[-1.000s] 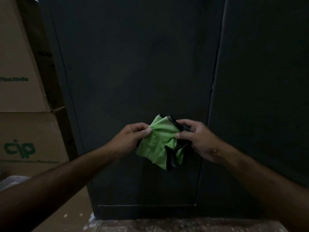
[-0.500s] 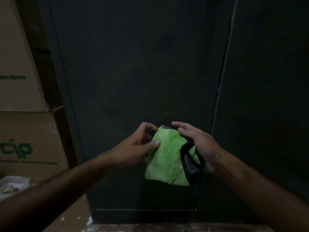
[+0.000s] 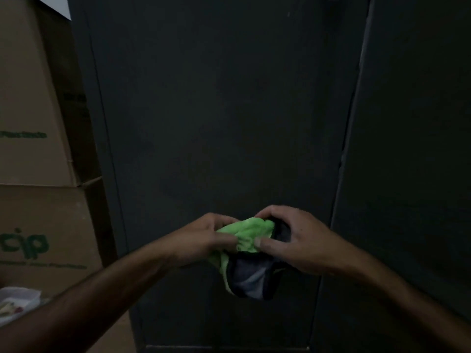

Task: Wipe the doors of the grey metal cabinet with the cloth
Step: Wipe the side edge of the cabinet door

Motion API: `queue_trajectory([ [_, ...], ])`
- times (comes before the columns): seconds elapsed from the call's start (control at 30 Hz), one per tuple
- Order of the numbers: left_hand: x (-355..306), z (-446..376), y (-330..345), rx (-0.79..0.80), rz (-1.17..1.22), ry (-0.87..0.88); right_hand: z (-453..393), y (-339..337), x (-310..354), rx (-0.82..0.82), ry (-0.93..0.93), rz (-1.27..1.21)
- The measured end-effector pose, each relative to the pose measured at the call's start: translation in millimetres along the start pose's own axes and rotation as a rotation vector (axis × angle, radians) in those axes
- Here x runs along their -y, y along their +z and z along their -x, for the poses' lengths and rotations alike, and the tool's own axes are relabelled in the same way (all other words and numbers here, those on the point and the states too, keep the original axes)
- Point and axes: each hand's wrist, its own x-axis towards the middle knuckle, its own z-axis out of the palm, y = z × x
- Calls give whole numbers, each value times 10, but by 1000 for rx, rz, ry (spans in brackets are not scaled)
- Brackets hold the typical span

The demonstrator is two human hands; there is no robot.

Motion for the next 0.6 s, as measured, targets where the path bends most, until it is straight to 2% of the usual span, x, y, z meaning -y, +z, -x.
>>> queue_trajectory([
  [0.1,-159,28,-128,52,176,20,-30,-117,114,20,-95,55],
  [0.2,-385,42,-235,37,284,72,-80,-208,241,52,-115,-134],
  [0.33,-690,31,-433,40,501,177,-276,-430,384,-129,-148,-193],
  [0.37,-768,16,-463,53,473,216,-320,-516,444,-166,-134,-189],
  [0.43,-938,-63,-479,5,268,304,-379,-705,551,-239,-101,-171],
  [0.53,-1355,-263,-464,-153,76,496,-431,-937,672,-304,-80,-223],
  [0.6,-1663,-433,-497,-299,-39,655,-523,-971,731,-452,-122,-241],
])
